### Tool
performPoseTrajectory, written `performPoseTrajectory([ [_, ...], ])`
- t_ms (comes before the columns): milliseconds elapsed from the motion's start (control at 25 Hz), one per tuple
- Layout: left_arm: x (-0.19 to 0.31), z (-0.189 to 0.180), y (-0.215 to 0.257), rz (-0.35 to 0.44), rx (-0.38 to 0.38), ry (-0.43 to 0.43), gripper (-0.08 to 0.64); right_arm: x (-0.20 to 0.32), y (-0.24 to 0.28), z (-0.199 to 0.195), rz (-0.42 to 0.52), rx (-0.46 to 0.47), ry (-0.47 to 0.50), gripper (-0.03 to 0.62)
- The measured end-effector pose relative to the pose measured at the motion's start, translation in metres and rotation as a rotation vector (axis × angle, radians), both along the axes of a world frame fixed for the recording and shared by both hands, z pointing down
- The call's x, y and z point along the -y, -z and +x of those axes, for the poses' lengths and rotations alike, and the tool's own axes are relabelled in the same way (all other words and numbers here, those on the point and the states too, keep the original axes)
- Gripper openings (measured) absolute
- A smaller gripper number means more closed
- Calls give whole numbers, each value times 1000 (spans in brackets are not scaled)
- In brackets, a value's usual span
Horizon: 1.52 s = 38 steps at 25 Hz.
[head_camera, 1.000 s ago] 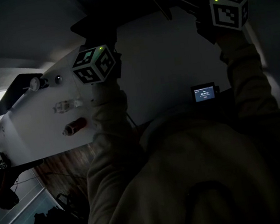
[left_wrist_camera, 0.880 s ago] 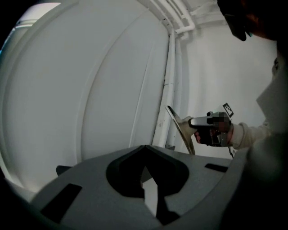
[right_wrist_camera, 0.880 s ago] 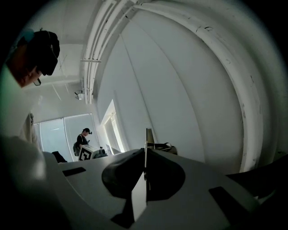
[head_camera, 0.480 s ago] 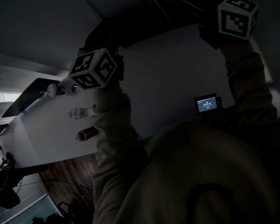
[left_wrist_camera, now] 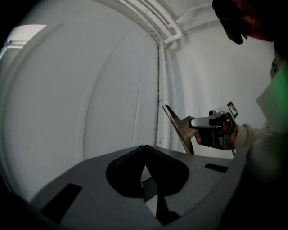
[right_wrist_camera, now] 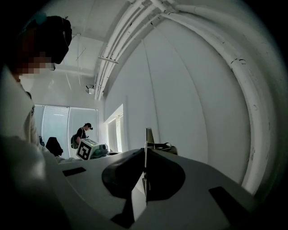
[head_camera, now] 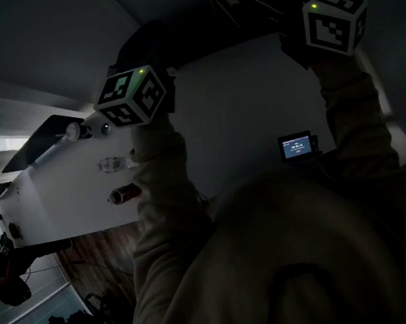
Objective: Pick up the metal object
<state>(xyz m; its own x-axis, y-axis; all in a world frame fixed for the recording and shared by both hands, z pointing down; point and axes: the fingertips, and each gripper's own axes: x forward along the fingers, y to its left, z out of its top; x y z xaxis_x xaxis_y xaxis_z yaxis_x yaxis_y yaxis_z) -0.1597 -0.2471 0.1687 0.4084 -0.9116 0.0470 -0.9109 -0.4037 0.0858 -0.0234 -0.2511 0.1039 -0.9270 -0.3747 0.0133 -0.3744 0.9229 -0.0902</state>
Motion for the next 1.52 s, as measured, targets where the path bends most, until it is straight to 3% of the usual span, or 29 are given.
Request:
performPoseTrajectory([
  [480, 7, 1, -15, -55, 18, 15, 5, 3, -8, 0, -35, -44, -1, 23],
  [840, 5, -4, -23, -62, 26, 9, 5, 9, -9, 0, 9, -71, -54, 23],
  [1520, 6, 2, -27, -62, 8, -9, 5, 14, -16, 2, -29, -69, -65, 23],
])
